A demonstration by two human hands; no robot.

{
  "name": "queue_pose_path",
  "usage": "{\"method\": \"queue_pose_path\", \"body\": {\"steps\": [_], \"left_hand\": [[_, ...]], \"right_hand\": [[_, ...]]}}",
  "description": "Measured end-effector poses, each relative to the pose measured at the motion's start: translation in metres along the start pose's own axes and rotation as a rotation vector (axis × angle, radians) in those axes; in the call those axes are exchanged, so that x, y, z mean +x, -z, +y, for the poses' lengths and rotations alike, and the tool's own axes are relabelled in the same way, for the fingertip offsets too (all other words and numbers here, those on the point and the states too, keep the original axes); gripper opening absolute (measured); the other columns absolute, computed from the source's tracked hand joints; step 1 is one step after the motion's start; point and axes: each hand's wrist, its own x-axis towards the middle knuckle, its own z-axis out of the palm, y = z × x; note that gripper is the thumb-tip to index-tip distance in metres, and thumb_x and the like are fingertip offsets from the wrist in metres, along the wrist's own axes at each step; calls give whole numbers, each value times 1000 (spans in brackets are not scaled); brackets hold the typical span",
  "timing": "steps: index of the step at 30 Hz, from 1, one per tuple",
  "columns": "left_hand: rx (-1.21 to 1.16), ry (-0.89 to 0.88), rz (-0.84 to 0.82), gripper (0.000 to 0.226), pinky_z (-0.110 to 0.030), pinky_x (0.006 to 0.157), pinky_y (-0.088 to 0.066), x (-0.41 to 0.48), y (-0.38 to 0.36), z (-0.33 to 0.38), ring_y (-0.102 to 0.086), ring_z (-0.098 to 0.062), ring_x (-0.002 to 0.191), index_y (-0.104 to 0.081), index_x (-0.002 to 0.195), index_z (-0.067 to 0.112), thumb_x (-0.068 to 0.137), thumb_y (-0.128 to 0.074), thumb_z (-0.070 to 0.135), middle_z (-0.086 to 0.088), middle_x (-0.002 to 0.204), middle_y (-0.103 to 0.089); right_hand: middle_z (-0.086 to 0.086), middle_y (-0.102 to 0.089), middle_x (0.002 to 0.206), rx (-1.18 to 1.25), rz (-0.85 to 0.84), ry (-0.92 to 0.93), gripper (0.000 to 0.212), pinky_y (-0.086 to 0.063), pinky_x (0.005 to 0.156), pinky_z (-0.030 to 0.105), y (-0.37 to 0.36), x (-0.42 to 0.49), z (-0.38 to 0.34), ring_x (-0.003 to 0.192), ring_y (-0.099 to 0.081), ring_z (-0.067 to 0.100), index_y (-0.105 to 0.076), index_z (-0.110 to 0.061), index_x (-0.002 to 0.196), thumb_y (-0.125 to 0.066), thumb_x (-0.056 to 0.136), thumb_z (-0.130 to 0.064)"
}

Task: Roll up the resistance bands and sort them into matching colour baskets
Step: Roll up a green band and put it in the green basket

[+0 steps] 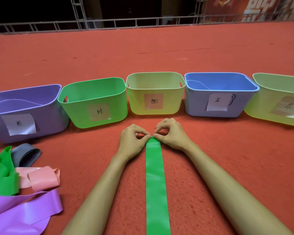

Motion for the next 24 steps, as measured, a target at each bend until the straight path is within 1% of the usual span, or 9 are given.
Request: {"method": "queue_pose_path", "body": {"steps": [3,6,8,12,14,16,19,22,24], "left_hand": [[1,-4,-5,9,-5,66,-40,-2,2,-1,-66,1,85,-84,83,30,78,-87,23,13,91,-74],[-8,-12,-7,11,-4,67,-40,-4,3,-1,-63,7,82,-84,84,28,77,-88,20,12,93,-74],[-7,-10,-9,12,-4,67,-41,-4,3,-2,-63,7,82,-85,83,29,77,-89,20,12,94,-74],[4,-10,-17,12,-4,66,-40,-5,5,-1,-63,7,81,-84,82,30,76,-89,20,12,95,-73],[-6,-15,-27,12,-4,66,-40,-5,5,-2,-61,10,79,-84,85,28,77,-88,20,12,97,-73],[-23,-13,-49,11,-5,68,-40,-5,6,-2,-62,8,82,-85,87,29,79,-87,24,12,100,-72],[-2,-27,-75,11,-9,71,-43,-6,7,-4,-64,2,90,-84,87,34,80,-87,25,14,102,-70],[-48,-39,-64,14,-11,68,-42,-7,7,-5,-62,2,78,-84,83,32,79,-87,19,14,97,-73],[-97,-43,-58,15,-15,67,-43,-6,7,-7,-62,-3,75,-83,84,30,80,-86,16,13,93,-74]], "right_hand": [[-17,-70,96,27,-9,0,9,-47,95,35,2,-2,-1,102,-61,8,-78,-35,76,-87,75,-33],[-13,-71,98,67,-6,-5,6,-45,94,33,3,-4,-2,102,-60,8,-80,-30,78,-86,79,-30],[-10,-72,100,71,-8,-6,4,-43,93,32,4,-4,-2,101,-58,9,-81,-27,79,-85,81,-27],[-8,-72,106,56,-29,24,5,-41,92,27,4,-8,-2,104,-56,12,-83,-29,81,-87,79,-27],[-10,-71,108,53,-42,34,6,-41,94,28,5,-9,-1,106,-56,12,-83,-31,82,-87,79,-28],[-12,-71,108,48,-55,45,6,-43,96,31,5,-9,-1,107,-56,11,-82,-32,82,-87,79,-30],[-14,-71,107,67,-63,54,5,-43,98,32,5,-9,-1,106,-57,8,-82,-31,82,-85,78,-31],[-12,-72,107,92,-50,44,6,-42,98,32,4,-8,-1,105,-58,8,-82,-28,82,-81,80,-34],[-10,-73,107,103,-48,38,5,-42,97,31,5,-8,-2,105,-57,11,-82,-26,83,-81,84,-30]]}}
